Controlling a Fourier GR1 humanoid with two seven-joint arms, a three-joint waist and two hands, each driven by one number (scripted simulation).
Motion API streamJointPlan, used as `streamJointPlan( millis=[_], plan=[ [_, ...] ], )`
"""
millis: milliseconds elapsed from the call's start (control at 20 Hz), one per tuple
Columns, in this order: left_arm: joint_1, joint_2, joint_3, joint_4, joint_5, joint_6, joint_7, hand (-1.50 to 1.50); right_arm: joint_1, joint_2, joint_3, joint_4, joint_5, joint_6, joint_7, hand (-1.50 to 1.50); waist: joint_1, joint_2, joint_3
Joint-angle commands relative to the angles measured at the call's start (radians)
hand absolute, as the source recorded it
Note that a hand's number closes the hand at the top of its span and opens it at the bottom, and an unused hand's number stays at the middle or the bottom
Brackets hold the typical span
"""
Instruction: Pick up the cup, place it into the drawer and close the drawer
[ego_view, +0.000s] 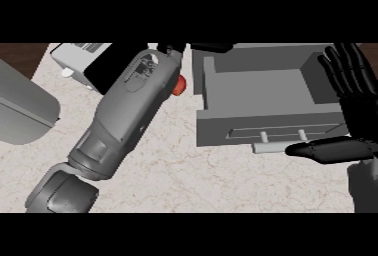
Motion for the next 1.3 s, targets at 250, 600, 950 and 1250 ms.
streamJointPlan(
  millis=[250,600,950,1250],
  plan=[
    [-0.062,0.000,-0.163,0.227,0.084,0.015,0.062,1.50,-0.016,-0.008,0.019,0.002,-0.018,0.036,-0.001,-1.50,-0.064,0.015,0.001],
    [-0.054,0.000,-0.273,0.270,0.091,-0.034,0.078,1.50,-0.101,0.024,0.059,0.027,-0.010,0.019,0.009,-1.50,-0.129,0.038,0.002],
    [0.005,0.000,-0.271,0.223,0.196,-0.025,0.009,-1.50,-0.113,0.028,0.094,0.042,-0.089,0.104,0.014,-1.50,-0.158,0.045,0.001],
    [0.003,0.000,-0.212,0.151,0.329,-0.073,-0.087,-1.50,-0.121,0.018,0.186,0.018,-0.240,0.287,0.045,1.50,-0.171,0.040,-0.001]
  ],
)
